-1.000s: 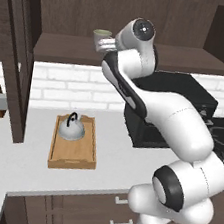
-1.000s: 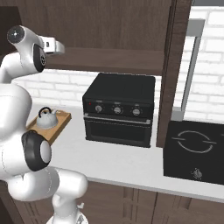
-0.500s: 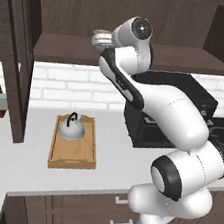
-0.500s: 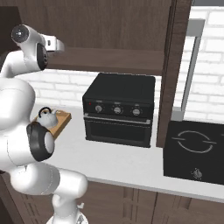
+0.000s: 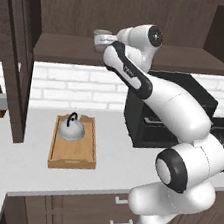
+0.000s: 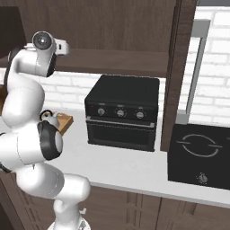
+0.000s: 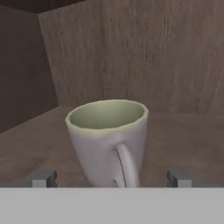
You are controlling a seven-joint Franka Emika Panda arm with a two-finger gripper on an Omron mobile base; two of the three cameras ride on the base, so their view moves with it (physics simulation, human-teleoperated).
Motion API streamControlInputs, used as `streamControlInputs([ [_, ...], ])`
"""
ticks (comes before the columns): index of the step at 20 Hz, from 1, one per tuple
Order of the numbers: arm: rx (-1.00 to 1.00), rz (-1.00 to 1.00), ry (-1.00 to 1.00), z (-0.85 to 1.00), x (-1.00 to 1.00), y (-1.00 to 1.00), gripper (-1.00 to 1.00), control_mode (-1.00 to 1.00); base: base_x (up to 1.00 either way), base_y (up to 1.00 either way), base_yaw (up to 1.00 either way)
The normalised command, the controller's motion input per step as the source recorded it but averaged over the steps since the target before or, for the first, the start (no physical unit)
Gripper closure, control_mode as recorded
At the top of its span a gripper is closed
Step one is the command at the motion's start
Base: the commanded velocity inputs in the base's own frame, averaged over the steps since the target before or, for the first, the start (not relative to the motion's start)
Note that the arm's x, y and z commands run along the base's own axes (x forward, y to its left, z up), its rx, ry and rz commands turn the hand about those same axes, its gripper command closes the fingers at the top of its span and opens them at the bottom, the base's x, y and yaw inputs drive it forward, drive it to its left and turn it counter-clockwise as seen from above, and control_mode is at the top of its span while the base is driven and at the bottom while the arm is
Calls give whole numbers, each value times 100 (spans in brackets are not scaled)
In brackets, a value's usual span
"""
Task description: Pick the kettle from the counter and place it on the tray. Then pick the mug from the cabinet and place it on the tray. Then close the cabinet doors.
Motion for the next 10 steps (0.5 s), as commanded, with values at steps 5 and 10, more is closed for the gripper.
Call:
streamControlInputs([
  [5,7,14,0,0,13,-12,-100,-100,0,0,0],
  [10,0,1,0,0,11,1,-100,-100,0,0,0],
])
